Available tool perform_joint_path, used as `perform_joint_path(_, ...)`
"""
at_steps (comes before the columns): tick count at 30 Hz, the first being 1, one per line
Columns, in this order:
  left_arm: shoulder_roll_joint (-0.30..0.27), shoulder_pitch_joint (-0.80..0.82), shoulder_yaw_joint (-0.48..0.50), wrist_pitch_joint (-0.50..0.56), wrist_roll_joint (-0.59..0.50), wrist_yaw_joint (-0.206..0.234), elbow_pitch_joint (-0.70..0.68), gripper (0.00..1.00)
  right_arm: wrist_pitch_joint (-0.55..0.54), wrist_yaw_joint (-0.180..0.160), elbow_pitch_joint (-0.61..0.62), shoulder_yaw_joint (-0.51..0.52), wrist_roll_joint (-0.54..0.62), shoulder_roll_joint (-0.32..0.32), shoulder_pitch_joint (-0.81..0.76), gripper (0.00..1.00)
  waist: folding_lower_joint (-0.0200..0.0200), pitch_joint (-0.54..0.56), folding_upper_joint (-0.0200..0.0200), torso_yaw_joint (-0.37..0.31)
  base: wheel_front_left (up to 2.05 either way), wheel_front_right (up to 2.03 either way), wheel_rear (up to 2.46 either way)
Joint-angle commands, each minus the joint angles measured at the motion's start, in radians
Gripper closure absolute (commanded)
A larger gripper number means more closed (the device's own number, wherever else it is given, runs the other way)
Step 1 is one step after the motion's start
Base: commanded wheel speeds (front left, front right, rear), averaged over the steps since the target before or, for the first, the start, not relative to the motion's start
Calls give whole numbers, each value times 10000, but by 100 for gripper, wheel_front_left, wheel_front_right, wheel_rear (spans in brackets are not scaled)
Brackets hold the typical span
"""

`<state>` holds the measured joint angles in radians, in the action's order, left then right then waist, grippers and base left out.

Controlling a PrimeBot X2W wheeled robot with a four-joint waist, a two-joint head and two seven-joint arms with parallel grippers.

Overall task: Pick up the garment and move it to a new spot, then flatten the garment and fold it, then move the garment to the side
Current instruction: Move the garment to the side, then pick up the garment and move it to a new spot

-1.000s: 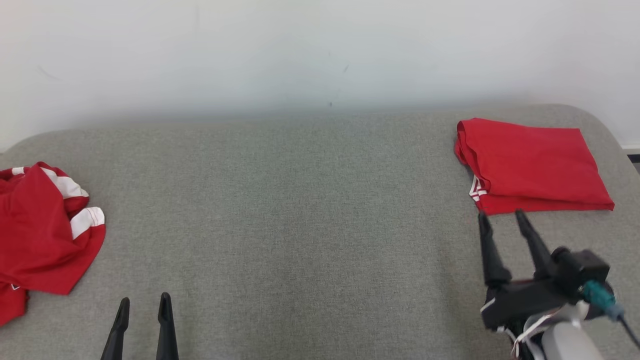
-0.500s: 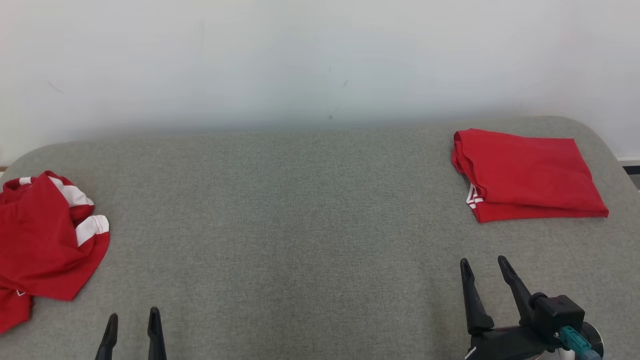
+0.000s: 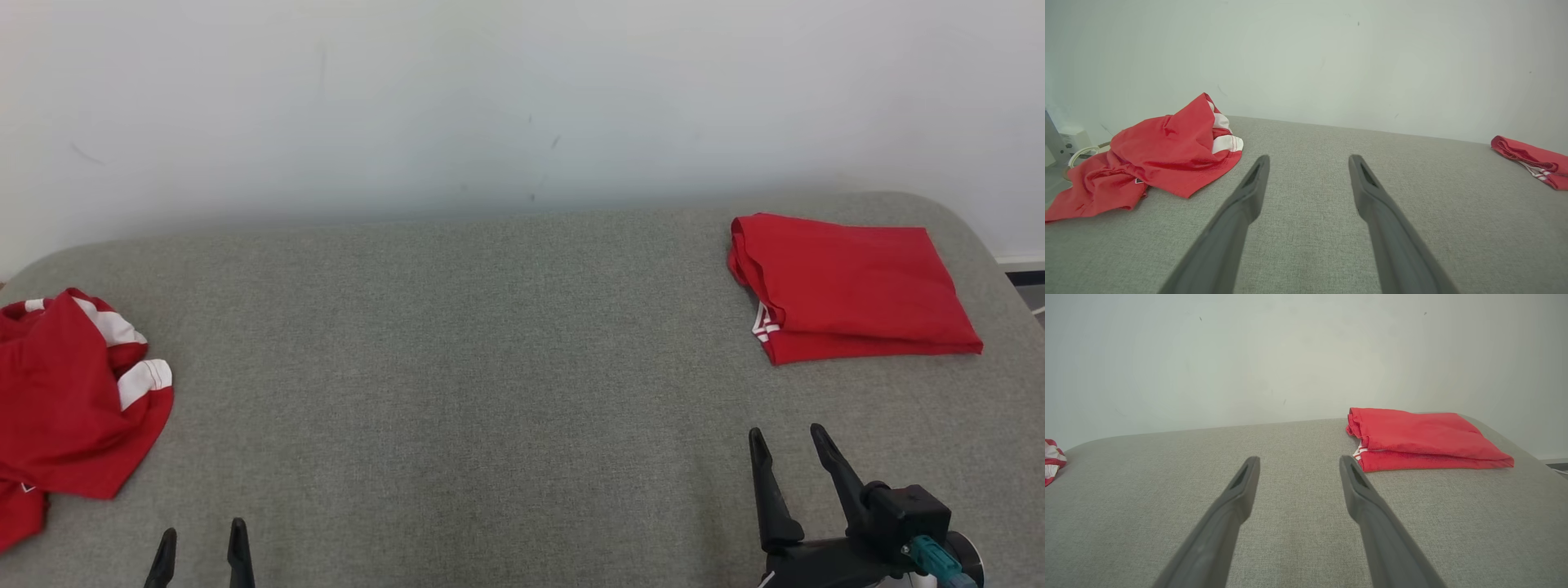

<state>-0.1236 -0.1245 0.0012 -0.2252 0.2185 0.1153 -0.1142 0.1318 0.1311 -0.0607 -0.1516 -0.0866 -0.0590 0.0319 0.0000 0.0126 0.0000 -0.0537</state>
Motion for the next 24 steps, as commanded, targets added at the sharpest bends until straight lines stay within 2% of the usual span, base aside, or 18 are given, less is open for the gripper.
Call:
perform_joint_path(1,-85,-174,55,-3,-15,23,-37,0,-5,-9,31,-8,78,19,-71,0,0,-4,0,-13,0,0,0)
perform_joint_path(15,-193,-203,94,57,-13,230,-129,0,37,-7,-47,53,26,70,-131,0,0,32,0,80,0,0,0)
perform_joint_path(24,-277,-262,177,116,54,355,-142,0,127,-7,-158,-48,-95,83,-233,0,0,89,0,863,0,0,0)
